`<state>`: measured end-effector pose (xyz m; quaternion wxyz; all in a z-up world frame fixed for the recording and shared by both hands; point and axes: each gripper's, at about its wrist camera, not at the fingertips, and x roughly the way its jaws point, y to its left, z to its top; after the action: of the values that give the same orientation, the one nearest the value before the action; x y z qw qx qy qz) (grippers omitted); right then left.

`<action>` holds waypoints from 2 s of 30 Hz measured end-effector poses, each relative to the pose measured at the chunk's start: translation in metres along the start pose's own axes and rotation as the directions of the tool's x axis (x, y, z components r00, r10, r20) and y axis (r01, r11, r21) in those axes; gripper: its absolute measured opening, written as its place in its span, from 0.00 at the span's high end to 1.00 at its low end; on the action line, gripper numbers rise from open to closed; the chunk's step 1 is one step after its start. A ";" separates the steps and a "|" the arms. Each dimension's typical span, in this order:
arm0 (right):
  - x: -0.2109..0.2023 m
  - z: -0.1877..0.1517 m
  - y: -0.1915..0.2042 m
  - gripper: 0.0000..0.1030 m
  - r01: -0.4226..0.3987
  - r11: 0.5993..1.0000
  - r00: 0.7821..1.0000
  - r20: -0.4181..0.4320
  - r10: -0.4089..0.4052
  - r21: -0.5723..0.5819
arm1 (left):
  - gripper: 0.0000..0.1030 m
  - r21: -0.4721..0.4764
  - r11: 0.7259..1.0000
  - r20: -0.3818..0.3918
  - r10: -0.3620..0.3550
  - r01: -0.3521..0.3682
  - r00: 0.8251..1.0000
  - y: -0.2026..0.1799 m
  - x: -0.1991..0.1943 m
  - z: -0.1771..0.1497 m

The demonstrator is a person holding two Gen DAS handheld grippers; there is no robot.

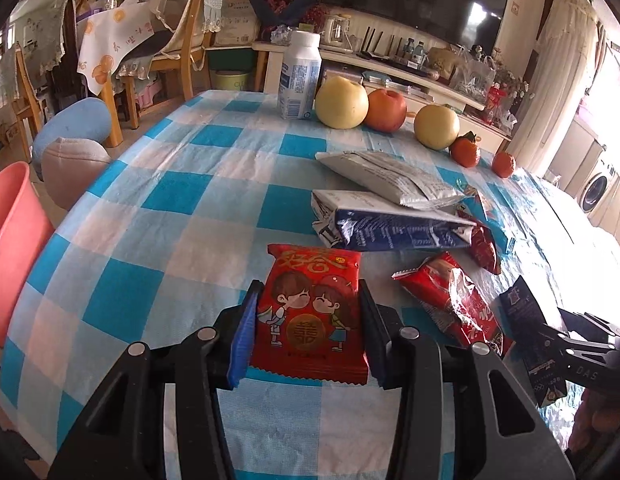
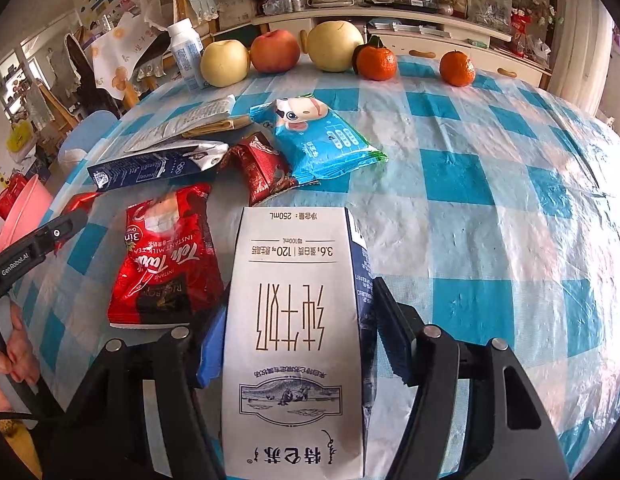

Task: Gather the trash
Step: 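Carry the candy packet and milk carton over the pink bucket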

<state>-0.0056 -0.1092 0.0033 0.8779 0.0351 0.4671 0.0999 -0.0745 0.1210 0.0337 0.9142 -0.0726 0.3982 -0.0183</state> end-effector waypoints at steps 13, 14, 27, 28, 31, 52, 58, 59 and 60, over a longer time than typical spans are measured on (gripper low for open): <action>-0.022 0.006 0.011 0.37 -0.021 1.000 0.995 0.097 0.020 0.009 | 0.54 -0.049 0.998 0.085 0.033 -0.029 0.996 0.045 -0.033 0.015; -0.024 0.007 0.014 0.37 -0.027 1.000 0.994 0.106 0.026 0.010 | 0.54 -0.052 0.998 0.090 0.043 -0.038 0.995 0.049 -0.034 0.016; -0.046 0.025 0.065 0.37 -0.132 0.991 0.971 0.200 0.127 0.008 | 0.54 -0.075 0.981 0.141 0.187 -0.177 0.972 0.099 -0.046 0.026; -0.048 0.026 0.071 0.37 -0.135 0.991 0.969 0.207 0.133 -0.002 | 0.54 -0.079 0.979 0.143 0.196 -0.186 0.970 0.104 -0.046 0.026; -0.054 0.031 0.092 0.37 -0.138 0.990 0.963 0.230 0.144 -0.041 | 0.54 -0.088 0.972 0.154 0.231 -0.220 0.961 0.117 -0.049 0.026; -0.045 0.070 0.271 0.37 -0.208 0.911 0.932 0.210 0.295 -0.357 | 0.54 -0.288 0.898 0.155 0.385 -0.331 0.910 0.225 -0.078 0.023; -0.034 0.076 0.329 0.37 -0.240 0.864 0.923 0.172 0.344 -0.443 | 0.54 -0.343 0.875 0.141 0.408 -0.342 0.902 0.251 -0.082 0.020; -0.033 0.078 0.339 0.37 -0.244 0.856 0.921 0.166 0.352 -0.456 | 0.54 -0.353 0.871 0.138 0.410 -0.342 0.901 0.256 -0.083 0.019; -0.031 0.078 0.347 0.37 -0.249 0.848 0.920 0.160 0.359 -0.468 | 0.54 -0.362 0.867 0.136 0.412 -0.341 0.901 0.260 -0.084 0.018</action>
<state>-0.0075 0.2263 0.1266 0.8858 -0.0775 0.3105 0.3361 -0.1250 0.3878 0.0687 0.9114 -0.1464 0.3038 0.2358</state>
